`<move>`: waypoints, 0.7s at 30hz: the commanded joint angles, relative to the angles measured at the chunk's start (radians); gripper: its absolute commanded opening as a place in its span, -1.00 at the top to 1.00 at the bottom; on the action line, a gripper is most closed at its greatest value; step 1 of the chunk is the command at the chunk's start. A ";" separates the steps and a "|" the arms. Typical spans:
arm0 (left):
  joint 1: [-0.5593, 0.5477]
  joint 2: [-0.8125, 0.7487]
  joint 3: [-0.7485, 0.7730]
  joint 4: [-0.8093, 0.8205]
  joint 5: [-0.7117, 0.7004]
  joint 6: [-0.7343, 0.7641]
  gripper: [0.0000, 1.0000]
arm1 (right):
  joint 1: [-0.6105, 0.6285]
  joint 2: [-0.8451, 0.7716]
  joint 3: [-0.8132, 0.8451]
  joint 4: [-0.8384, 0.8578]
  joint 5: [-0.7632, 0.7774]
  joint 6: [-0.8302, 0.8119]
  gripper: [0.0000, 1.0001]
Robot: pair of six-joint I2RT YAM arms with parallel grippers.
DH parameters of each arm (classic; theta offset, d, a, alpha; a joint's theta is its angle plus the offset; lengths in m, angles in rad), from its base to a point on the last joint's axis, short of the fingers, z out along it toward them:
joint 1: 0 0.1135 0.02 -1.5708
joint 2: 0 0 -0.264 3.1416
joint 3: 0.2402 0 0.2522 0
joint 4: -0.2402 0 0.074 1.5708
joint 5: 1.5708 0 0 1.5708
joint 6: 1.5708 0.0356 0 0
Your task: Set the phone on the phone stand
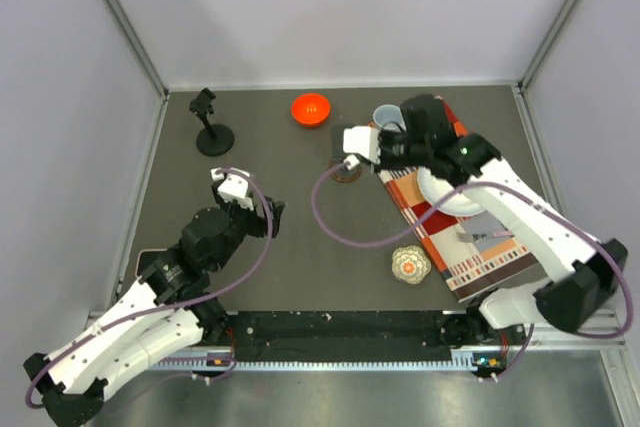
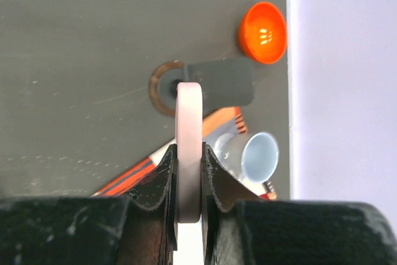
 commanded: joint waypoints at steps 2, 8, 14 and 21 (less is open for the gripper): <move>0.004 -0.102 -0.021 -0.031 0.038 -0.106 -0.65 | -0.067 0.214 0.348 -0.201 -0.246 -0.229 1.00; 0.004 -0.182 -0.012 -0.129 0.067 -0.131 -0.66 | -0.083 0.478 0.684 -0.401 -0.255 -0.313 1.00; 0.004 -0.194 -0.019 -0.143 0.096 -0.164 -0.67 | -0.087 0.613 0.816 -0.451 -0.266 -0.338 1.00; 0.004 -0.145 -0.013 -0.117 0.162 -0.143 -0.66 | -0.104 0.685 0.868 -0.476 -0.275 -0.350 1.00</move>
